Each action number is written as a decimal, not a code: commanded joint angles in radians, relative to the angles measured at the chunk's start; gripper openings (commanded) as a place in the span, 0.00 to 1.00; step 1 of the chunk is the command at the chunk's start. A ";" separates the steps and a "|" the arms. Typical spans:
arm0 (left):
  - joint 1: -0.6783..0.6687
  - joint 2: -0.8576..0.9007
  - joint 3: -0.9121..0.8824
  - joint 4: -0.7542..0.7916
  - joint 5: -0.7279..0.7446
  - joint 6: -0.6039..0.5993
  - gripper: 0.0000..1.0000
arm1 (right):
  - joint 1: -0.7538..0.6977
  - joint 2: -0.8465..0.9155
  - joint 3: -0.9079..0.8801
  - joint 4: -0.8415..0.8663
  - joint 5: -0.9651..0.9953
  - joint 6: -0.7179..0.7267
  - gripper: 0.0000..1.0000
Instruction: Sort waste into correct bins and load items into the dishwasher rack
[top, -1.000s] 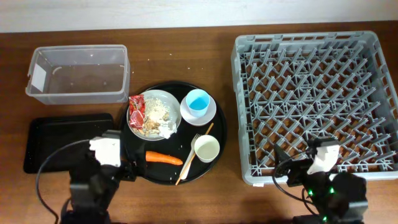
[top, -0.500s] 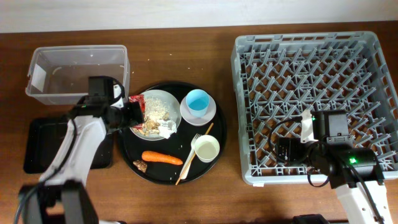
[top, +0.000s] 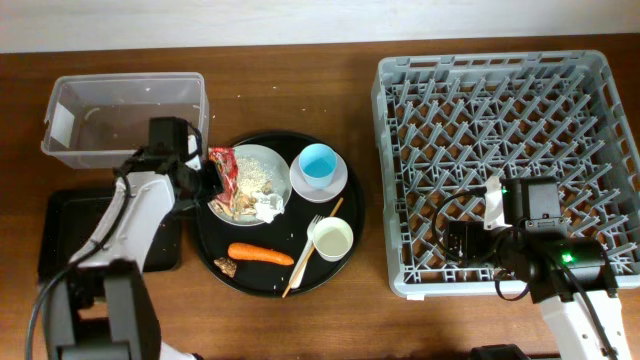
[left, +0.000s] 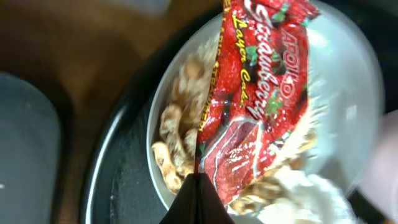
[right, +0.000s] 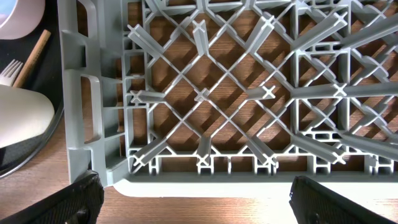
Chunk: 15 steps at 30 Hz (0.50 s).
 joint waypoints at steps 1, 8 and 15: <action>0.001 -0.146 0.074 -0.032 0.019 0.009 0.01 | 0.003 -0.003 0.019 0.001 0.009 0.001 0.99; 0.010 -0.061 0.075 0.396 -0.347 0.009 0.01 | 0.003 -0.003 0.019 0.004 0.009 0.001 0.99; 0.036 0.043 0.075 0.477 -0.270 0.009 0.49 | 0.003 -0.003 0.019 0.008 0.009 0.001 0.99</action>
